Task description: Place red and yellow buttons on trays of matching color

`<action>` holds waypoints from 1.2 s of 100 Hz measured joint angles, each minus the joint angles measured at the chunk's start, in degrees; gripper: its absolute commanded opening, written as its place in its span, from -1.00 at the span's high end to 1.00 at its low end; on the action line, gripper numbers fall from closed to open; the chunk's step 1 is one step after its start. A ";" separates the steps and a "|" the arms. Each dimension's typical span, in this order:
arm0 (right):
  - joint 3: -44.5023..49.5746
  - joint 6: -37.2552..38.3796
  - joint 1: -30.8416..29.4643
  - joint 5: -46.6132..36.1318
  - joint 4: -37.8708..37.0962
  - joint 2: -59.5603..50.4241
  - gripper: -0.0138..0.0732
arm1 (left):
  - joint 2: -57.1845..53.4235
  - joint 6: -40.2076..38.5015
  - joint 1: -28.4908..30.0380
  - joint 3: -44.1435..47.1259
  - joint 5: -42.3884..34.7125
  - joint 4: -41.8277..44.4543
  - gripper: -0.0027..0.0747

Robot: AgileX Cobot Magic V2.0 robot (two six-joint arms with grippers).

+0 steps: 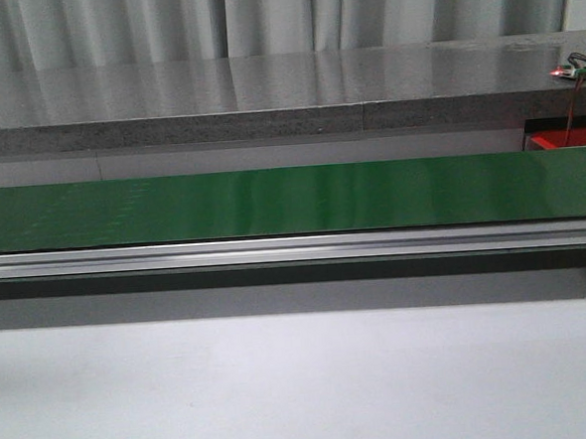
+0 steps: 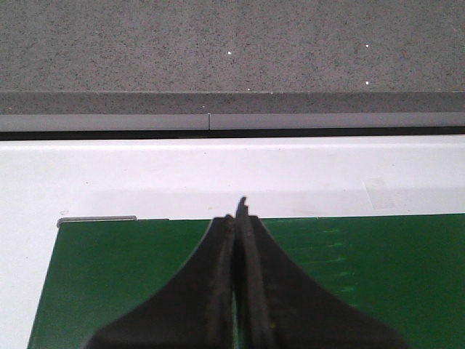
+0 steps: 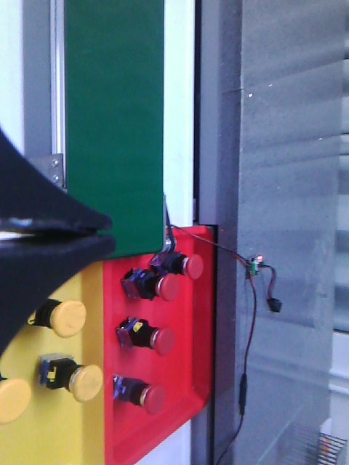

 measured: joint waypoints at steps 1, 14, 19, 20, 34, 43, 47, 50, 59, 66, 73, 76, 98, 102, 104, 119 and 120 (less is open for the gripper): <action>0.34 0.00 0.00 -0.12 0.13 -0.39 0.85 | 0.00 0.00 0.00 0.00 0.00 0.00 0.98; 2.52 0.00 0.05 -0.34 0.47 -6.19 0.85 | 0.00 0.00 0.00 0.00 0.00 0.00 0.98; 2.89 0.00 0.05 -0.34 0.53 -7.39 0.85 | 0.00 0.00 0.00 0.00 0.00 0.00 0.98; 3.01 0.00 0.05 -0.34 0.63 -7.51 0.85 | 0.00 0.00 0.00 0.00 0.00 0.00 0.98; 3.10 0.00 0.05 -0.45 0.66 -8.17 0.85 | 0.00 0.00 0.00 0.00 0.00 0.00 0.98; 3.10 0.00 0.05 -0.45 0.66 -8.17 0.85 | 0.00 0.02 0.00 0.00 0.00 0.00 0.98; 3.10 0.00 0.05 -0.45 0.66 -8.17 0.85 | 0.00 0.02 0.00 0.00 -0.22 0.00 0.98; 3.10 0.00 0.05 -0.45 0.66 -8.17 0.85 | 0.00 0.02 0.00 0.00 -0.51 0.00 0.98; 3.10 0.00 0.05 -0.45 0.66 -8.17 0.85 | 0.00 0.02 0.00 0.00 -1.02 0.00 0.98; 3.24 0.00 0.05 -0.67 0.75 -8.17 0.85 | 0.00 0.02 0.00 0.00 -1.15 0.00 0.98; 4.01 0.00 0.05 -0.90 0.75 -8.17 0.85 | 0.00 0.02 0.00 0.00 -1.15 0.00 0.98; 4.57 0.00 0.05 -0.90 0.75 -8.17 0.85 | 0.00 0.02 0.00 0.00 -1.15 0.00 0.98; 8.38 0.00 0.05 -2.26 0.47 -9.00 0.85 | 0.00 0.02 0.00 0.00 -1.15 -0.08 0.98; 8.90 0.00 0.05 -2.50 0.39 -9.41 0.85 | -0.11 0.02 0.00 0.00 -1.15 -0.08 0.98; 9.05 0.00 0.05 -2.58 0.39 -9.60 0.85 | -0.15 0.02 0.00 0.00 -1.28 -0.08 0.98; 10.43 0.00 0.05 -3.13 -0.04 -11.22 0.85 | -2.51 0.02 0.00 2.37 -3.75 -0.08 0.98; 10.56 0.00 0.05 -3.13 -0.19 -11.28 0.85 | -2.66 0.02 0.00 2.51 -3.91 -0.08 0.98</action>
